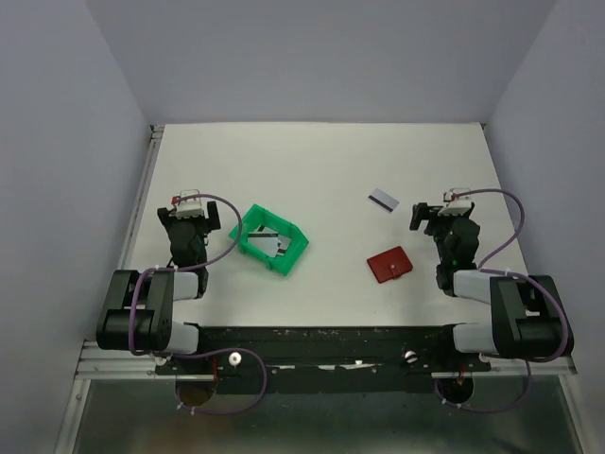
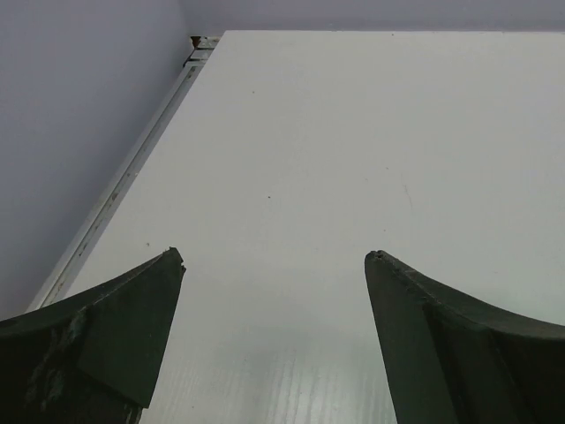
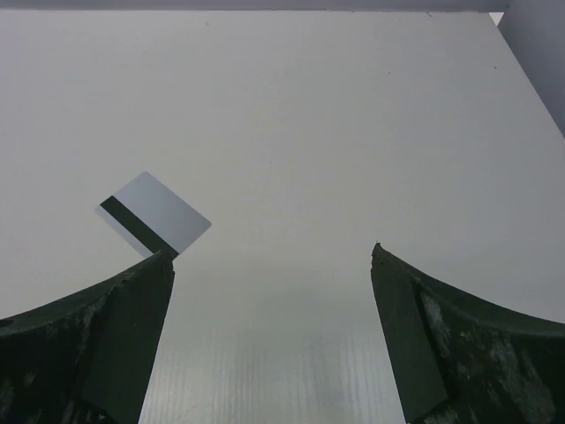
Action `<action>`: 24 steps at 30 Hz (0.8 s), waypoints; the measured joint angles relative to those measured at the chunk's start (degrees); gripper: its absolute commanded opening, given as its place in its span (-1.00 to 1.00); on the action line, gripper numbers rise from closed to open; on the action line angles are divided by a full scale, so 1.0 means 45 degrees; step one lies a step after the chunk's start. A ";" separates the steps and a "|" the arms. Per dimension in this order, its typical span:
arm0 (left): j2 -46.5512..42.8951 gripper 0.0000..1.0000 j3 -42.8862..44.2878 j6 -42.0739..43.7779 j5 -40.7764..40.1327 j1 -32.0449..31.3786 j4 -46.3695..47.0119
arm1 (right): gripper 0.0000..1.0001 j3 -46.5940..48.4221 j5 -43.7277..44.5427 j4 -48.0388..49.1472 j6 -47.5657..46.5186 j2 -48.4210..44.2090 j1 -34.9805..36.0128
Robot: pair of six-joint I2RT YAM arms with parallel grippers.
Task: Put the credit cards into the card holder
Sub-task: Pick up the card holder from the center of the board.
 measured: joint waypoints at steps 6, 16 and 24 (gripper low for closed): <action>0.0000 0.99 0.0000 0.0000 0.0000 0.0000 0.0000 | 1.00 0.0000 0.0000 0.0000 0.0000 0.0000 0.0000; 0.0000 0.98 0.0000 0.0000 0.0000 0.0000 0.0000 | 1.00 0.0000 0.0000 0.0000 0.0000 0.0000 0.0000; -0.1258 0.98 0.0826 -0.0092 -0.0165 -0.0005 -0.2497 | 1.00 0.0495 0.0005 -0.1579 0.0000 -0.0831 0.0000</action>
